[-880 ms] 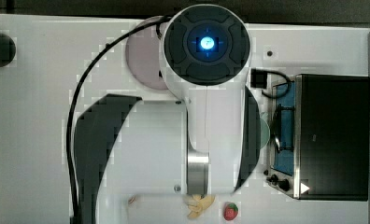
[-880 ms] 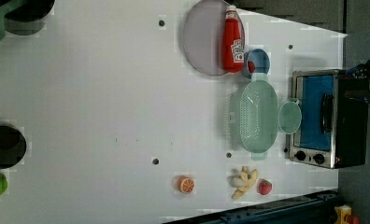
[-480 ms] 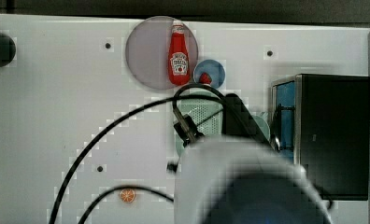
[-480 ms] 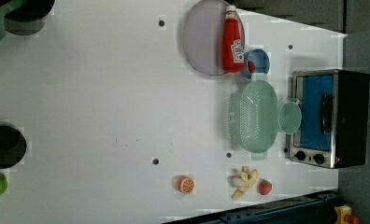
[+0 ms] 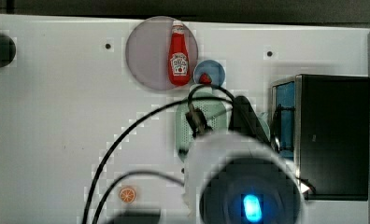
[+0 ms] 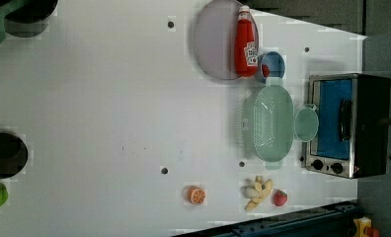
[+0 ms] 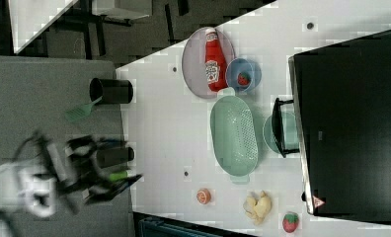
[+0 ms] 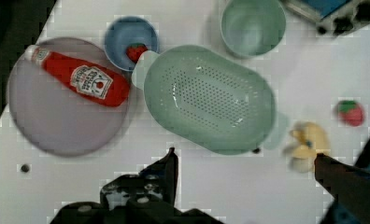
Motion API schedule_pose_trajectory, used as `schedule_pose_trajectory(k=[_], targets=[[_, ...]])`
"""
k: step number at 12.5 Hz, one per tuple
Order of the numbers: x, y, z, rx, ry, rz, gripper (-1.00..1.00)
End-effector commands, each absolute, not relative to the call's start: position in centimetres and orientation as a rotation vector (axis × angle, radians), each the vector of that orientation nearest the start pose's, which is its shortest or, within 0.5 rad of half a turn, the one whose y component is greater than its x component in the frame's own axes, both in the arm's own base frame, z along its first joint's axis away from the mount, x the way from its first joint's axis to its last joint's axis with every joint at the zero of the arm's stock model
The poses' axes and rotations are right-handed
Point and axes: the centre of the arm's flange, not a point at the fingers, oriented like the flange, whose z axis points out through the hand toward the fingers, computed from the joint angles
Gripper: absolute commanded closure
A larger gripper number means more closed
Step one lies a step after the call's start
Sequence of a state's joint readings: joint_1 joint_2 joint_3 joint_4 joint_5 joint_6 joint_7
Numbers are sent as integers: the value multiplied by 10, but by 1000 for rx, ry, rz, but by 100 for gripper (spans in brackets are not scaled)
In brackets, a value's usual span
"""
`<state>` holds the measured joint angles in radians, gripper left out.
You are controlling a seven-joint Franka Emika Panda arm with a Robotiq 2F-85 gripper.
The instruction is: Drag strainer right to left.
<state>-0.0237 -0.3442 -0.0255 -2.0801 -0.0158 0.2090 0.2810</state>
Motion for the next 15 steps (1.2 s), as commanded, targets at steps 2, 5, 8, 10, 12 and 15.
schedule_pose_trajectory(k=[2, 5, 8, 10, 12, 15], targets=[[479, -22, 409, -2527, 1956, 111, -100], [482, -16, 329, -2436, 2063, 85, -100], [481, -4, 259, -2375, 2153, 100, -100], [484, 6, 226, -2346, 2173, 86, -100], [482, 11, 199, -2350, 2176, 96, -100], [479, 17, 171, -2362, 2169, 105, -100]])
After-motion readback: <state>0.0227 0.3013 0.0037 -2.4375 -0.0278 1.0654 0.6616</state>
